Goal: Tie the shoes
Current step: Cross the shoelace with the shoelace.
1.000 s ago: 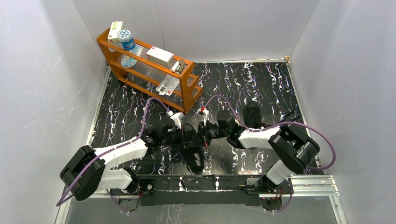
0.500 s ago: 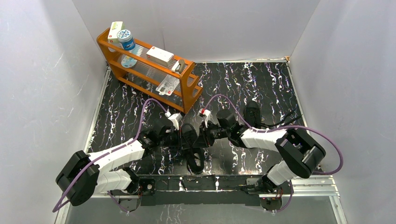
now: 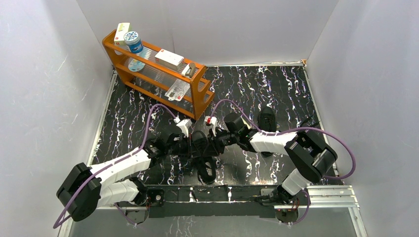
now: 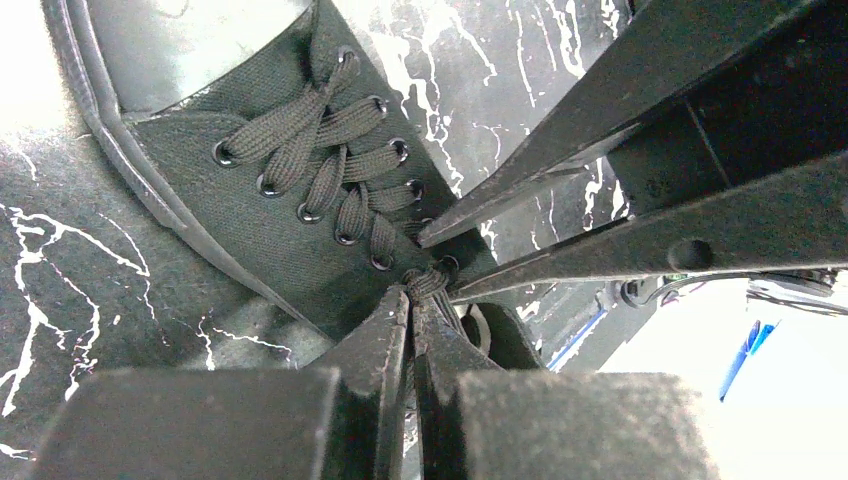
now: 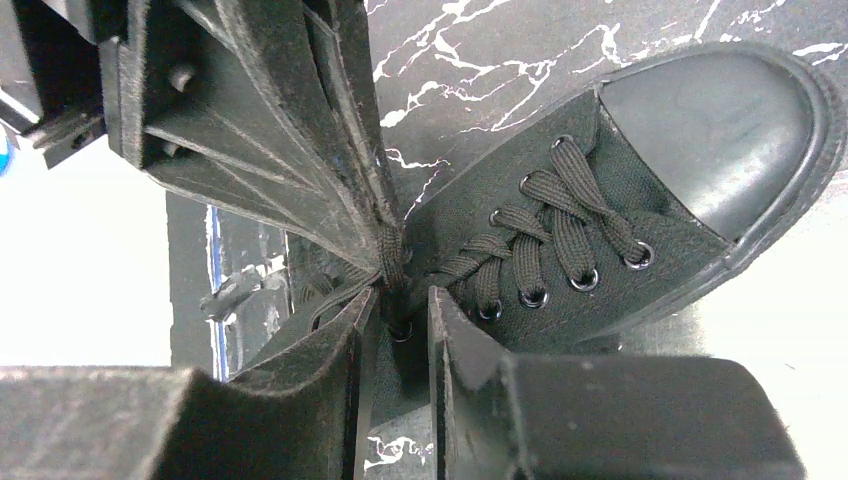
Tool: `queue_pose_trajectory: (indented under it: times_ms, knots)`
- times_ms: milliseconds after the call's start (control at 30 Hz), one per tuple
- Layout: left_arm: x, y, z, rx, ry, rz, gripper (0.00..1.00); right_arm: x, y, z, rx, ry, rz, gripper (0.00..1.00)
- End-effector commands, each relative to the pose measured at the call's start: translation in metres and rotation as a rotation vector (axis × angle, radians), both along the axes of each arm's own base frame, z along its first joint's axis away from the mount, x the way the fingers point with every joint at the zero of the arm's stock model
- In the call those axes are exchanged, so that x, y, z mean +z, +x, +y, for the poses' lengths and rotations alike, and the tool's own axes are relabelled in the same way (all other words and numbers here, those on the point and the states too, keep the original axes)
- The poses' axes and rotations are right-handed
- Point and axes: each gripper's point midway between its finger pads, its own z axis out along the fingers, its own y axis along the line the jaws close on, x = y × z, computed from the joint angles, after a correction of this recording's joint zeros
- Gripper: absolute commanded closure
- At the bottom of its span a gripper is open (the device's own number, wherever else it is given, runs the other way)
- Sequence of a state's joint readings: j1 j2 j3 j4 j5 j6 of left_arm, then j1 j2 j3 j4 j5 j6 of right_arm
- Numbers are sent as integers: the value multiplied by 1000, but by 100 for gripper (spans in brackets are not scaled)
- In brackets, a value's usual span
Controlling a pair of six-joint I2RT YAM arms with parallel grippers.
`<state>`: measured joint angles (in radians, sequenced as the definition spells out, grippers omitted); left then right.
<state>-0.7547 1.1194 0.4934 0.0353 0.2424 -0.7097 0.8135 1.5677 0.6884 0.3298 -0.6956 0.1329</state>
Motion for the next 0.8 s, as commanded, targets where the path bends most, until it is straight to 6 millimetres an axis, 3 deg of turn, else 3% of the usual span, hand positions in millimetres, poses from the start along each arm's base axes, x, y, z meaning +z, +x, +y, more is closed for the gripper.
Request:
queue_pose_trajectory:
  times_ms: [0,267,433,767]
  knots:
    - [14,4,-1,-1,-25,-52,100,14,10,9,32,40,-73,69]
    - [9,3,-4,-28,-17,-44,100,21,16,12,25,45,-103,64]
    - [5,1,-3,-39,-7,-41,100,29,28,2,-22,37,-150,63]
    - [9,1,-3,-49,-14,-56,100,36,17,7,75,105,-160,58]
